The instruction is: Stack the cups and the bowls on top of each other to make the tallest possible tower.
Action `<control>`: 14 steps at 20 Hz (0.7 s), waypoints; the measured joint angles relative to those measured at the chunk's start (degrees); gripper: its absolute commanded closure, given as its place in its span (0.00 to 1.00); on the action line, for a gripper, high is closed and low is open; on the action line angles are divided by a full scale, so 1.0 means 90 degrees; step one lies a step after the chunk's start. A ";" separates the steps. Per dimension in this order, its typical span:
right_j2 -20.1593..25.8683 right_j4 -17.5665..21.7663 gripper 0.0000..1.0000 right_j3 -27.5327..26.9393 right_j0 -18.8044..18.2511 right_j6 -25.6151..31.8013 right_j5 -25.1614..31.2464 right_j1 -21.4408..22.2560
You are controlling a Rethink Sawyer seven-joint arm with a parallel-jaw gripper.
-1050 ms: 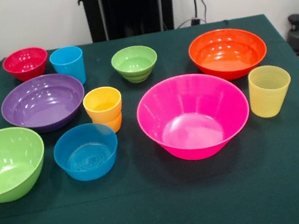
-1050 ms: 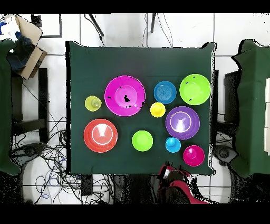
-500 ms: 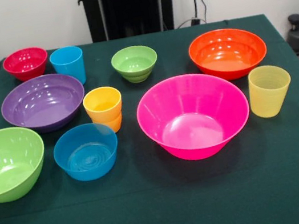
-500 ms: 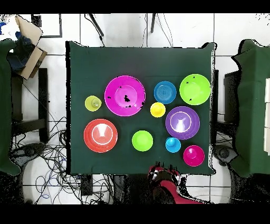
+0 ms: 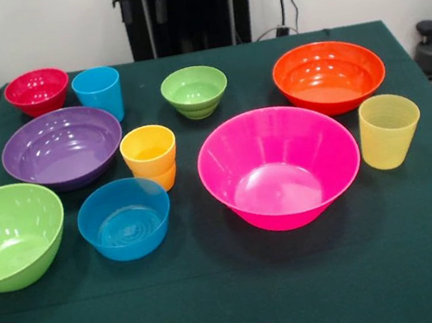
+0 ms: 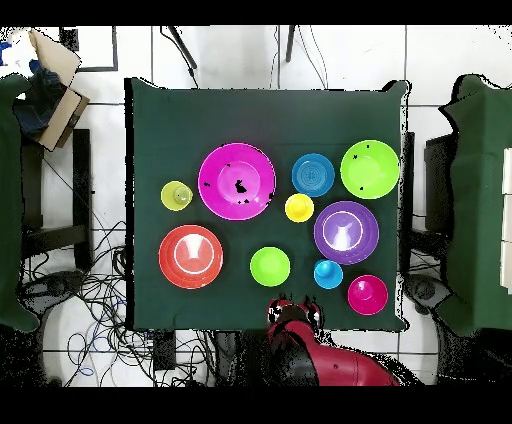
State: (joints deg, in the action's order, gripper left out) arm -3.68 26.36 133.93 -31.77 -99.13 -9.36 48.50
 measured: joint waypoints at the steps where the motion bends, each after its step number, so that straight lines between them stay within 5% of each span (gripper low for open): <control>1: -0.0104 0.0000 0.00 -0.0095 0.0081 0.0000 -0.0222 -0.0250; 14: -0.0510 -0.0003 0.00 -0.0276 0.0141 0.0000 -0.0523 -0.0966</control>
State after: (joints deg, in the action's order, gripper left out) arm -8.27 26.34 131.45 -30.50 -99.13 -14.06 39.81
